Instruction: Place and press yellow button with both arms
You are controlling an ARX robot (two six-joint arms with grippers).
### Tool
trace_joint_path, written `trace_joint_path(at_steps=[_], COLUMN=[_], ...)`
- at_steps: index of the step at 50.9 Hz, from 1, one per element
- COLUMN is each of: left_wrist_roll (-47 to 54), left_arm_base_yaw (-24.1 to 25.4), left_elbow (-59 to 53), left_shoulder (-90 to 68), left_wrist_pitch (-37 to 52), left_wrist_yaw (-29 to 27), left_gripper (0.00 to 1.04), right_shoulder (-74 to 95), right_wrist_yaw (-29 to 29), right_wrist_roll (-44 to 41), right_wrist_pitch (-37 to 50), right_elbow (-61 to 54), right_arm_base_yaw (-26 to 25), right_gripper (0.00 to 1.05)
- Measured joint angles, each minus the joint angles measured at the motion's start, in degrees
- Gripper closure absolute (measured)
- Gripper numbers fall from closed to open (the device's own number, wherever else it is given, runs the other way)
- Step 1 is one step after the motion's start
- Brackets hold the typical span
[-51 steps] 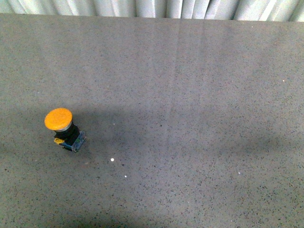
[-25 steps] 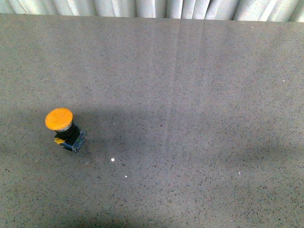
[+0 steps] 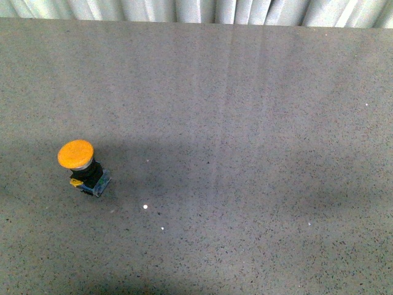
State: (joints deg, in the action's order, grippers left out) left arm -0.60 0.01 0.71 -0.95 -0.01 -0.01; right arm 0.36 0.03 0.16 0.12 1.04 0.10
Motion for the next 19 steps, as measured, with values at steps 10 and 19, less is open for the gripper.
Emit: trace_joint_path(at_steps=[10,19], left_wrist_roll=[0.13,0.13], left_arm_base_yaw=[0.00,0.00], left_elbow=[0.00,0.00], left_shoulder=[0.00,0.00], left_wrist_pitch=[0.00,0.00], left_wrist_yaw=[0.00,0.00], left_gripper=[0.10,0.09], right_shoulder=[0.00,-0.02], right_wrist_yaw=[0.00,0.00], right_wrist_roll=[0.00,0.00], right_wrist_pitch=[0.00,0.00], right_elbow=[0.00,0.00], right_arm_base_yaw=[0.00,0.00], right_gripper=[0.09,0.09])
